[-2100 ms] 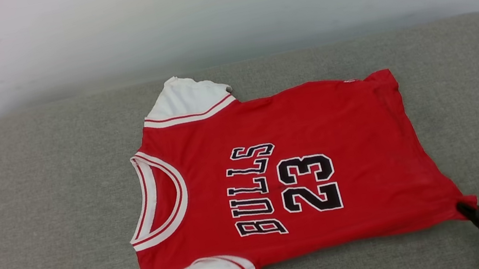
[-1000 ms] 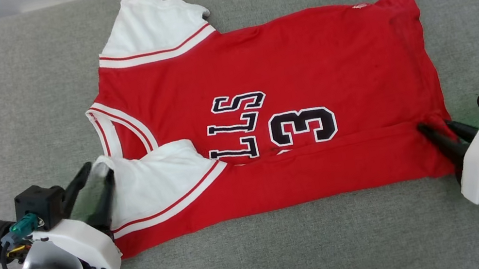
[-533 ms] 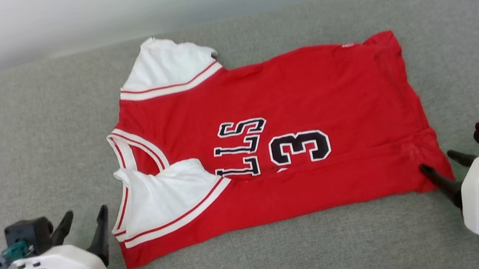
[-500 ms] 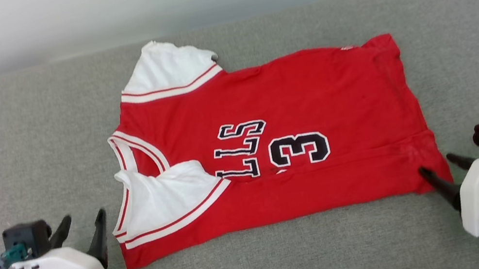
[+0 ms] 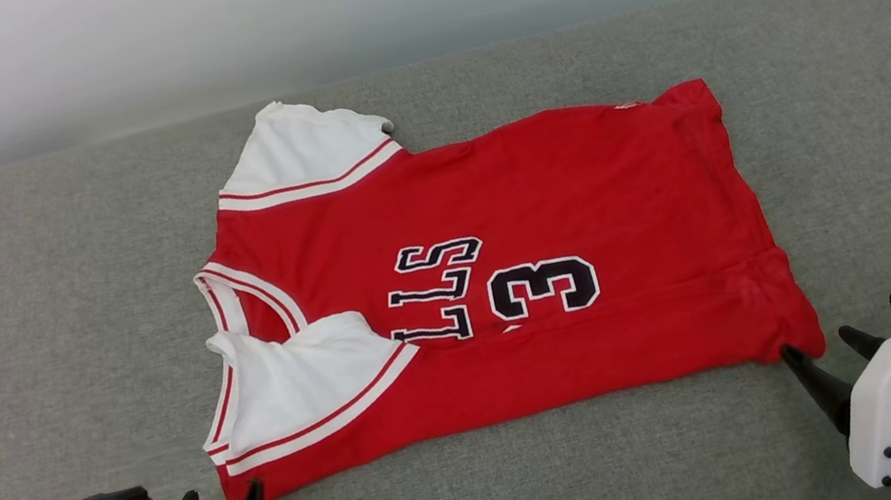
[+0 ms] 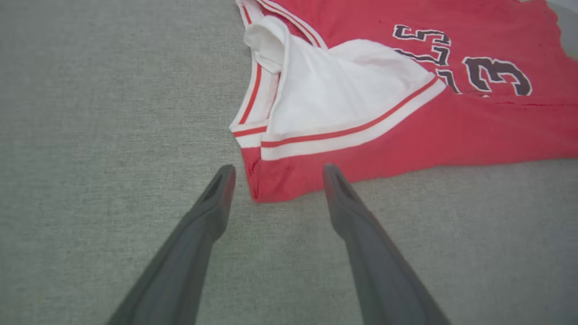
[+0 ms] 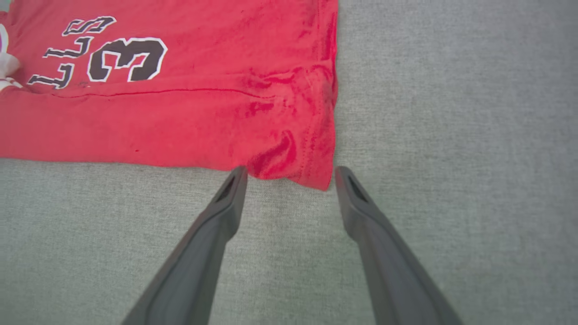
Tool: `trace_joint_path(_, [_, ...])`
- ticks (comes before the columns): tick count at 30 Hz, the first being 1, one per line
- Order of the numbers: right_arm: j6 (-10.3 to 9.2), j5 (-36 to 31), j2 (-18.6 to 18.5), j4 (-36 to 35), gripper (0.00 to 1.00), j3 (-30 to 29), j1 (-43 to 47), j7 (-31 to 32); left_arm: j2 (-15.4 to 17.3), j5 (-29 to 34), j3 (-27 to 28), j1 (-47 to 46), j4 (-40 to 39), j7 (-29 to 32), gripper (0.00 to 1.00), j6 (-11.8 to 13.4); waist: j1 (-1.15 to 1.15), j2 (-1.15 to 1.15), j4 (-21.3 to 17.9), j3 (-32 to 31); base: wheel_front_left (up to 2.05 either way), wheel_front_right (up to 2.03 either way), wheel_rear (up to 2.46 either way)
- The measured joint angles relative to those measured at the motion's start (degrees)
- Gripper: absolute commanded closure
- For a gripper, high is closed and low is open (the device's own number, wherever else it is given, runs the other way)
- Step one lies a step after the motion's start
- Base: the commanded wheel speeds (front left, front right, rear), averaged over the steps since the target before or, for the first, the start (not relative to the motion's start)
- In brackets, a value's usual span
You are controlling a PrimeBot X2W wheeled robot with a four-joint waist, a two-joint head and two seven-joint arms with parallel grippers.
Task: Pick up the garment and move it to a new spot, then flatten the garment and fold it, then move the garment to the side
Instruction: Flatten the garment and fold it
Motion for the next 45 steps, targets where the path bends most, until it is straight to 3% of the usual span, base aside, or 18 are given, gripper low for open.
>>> trace_joint_path(5, [0.00, -2.05, 3.45, -6.09, 0.00, -1.79, 2.10, 3.38, 1.45, 1.58, -0.79, -0.11, -1.75, 2.87, 0.00, 1.75, 0.00, 0.00, -0.68, 1.34, 0.00, 0.00, 0.00])
trace_joint_path(12, [0.00, -3.60, 4.24, -11.00, 0.00, -1.53, 2.74, 5.10, 1.98, 2.80, -1.41, -2.20, -0.53, 5.19, 0.00, 3.25, 0.00, 0.00, -2.03, 4.05, 0.00, 0.00, 0.00])
trace_joint_path(22, [0.00, -4.22, 4.20, -13.23, 0.00, -1.53, 2.70, 5.20, 2.26, 2.75, -2.56, -3.85, 4.79, 6.06, 0.00, 2.21, 0.00, 0.00, -3.33, 7.29, 0.00, 0.00, 0.00])
trace_joint_path(23, [0.00, -4.41, 4.11, -13.37, 0.00, -1.53, 2.68, 5.20, 2.09, 2.31, -2.59, -4.08, 5.30, 6.20, 0.09, 1.83, 0.00, 0.00, -3.35, 7.38, 0.00, 0.00, 0.00])
trace_joint_path(24, [0.00, -4.58, 3.97, -13.56, 0.00, -1.52, 2.67, 5.25, 2.04, 2.18, -2.81, -4.39, 5.76, 6.42, 0.60, 1.38, 0.00, 0.00, -3.32, 7.40, 0.00, 0.00, 0.00])
trace_joint_path(25, [0.00, -4.59, 3.76, -13.69, 0.00, -1.54, 2.65, 5.25, 2.15, 2.12, -3.20, -4.77, 6.20, 6.50, 0.97, 0.58, 0.00, 0.00, -3.26, 7.35, 0.00, 0.00, 0.00])
trace_joint_path(29, [0.00, -4.59, 3.45, -14.07, 0.00, -2.46, 2.32, 5.05, 0.10, 0.36, -3.86, -5.54, 7.30, 4.68, 1.00, -1.85, 0.00, 0.00, -2.69, 6.46, 0.00, 0.00, 0.00])
trace_joint_path(33, [-0.01, -6.01, 3.28, -13.13, 0.00, -4.05, 2.20, 5.59, -0.65, 0.12, -4.30, -5.76, 7.16, 3.32, 1.00, -2.72, 0.01, 0.00, -1.47, 5.08, 0.00, 0.00, 0.00])
trace_joint_path(45, [0.00, -10.59, 6.54, -3.47, 0.00, -11.28, -1.50, 5.57, -0.74, 1.11, -4.14, -5.78, -2.33, 0.68, 1.00, -2.22, 0.01, 0.00, 3.88, 4.87, 0.00, 0.00, 0.00])
